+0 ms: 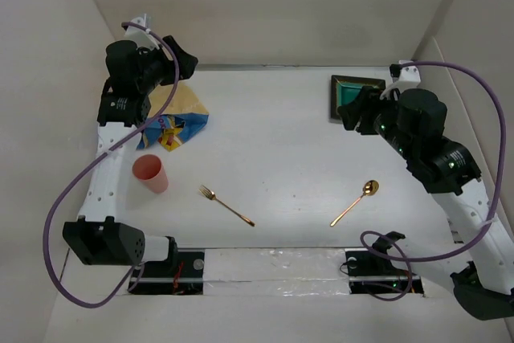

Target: Set the dinner table for one person

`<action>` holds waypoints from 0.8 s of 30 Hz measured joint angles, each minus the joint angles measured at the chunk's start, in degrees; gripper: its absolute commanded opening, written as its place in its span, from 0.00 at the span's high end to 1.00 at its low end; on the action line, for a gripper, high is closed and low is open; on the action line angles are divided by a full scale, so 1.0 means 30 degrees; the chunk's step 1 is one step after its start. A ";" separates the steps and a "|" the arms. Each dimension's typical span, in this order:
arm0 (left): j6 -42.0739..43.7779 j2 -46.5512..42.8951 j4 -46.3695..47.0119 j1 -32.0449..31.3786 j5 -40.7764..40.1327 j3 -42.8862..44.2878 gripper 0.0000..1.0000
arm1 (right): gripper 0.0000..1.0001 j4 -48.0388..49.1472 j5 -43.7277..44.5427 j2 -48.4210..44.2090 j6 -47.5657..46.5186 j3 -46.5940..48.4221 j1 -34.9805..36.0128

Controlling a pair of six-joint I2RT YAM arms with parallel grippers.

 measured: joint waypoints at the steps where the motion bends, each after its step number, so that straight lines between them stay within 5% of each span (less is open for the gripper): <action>1: -0.0036 -0.0015 -0.0022 0.0087 -0.0029 0.0000 0.37 | 0.55 0.0022 -0.0022 0.0102 -0.0007 -0.0051 -0.0131; 2: -0.0073 -0.0066 -0.0015 0.0197 -0.0138 0.0007 0.38 | 0.67 0.0007 -0.0051 0.0233 -0.0051 -0.0080 -0.0262; 3: -0.0087 -0.0095 -0.0015 0.0255 -0.0219 0.0007 0.45 | 0.99 0.0015 -0.0146 0.0357 -0.0080 -0.0087 -0.0379; 4: -0.0095 -0.0117 -0.0022 0.0342 -0.0474 0.0007 0.45 | 1.00 0.0073 -0.0160 0.0481 -0.0022 -0.0095 -0.0510; 9: -0.0182 0.0612 -0.0860 0.0452 -0.2739 0.1049 1.00 | 1.00 0.0168 -0.0911 0.0721 -0.0080 -0.0408 -0.1246; 13: -0.0182 0.2492 -0.1785 0.0466 -0.4983 0.3089 1.00 | 1.00 0.0277 -0.1661 0.0561 -0.0095 -0.1195 -0.1377; 17: -0.0590 0.4743 -0.2790 0.0882 -0.6535 0.4641 0.65 | 1.00 0.0466 -0.2266 0.0299 -0.0168 -0.1989 -0.1377; 21: -0.1501 0.6892 -0.3563 0.2324 -0.7133 0.4889 0.51 | 0.99 0.0714 -0.2827 -0.0313 -0.0168 -0.3096 -0.1377; 24: -0.1916 0.8437 -0.4138 0.3155 -0.7752 0.4889 0.46 | 0.82 0.0882 -0.3060 -0.0408 -0.0211 -0.3461 -0.1377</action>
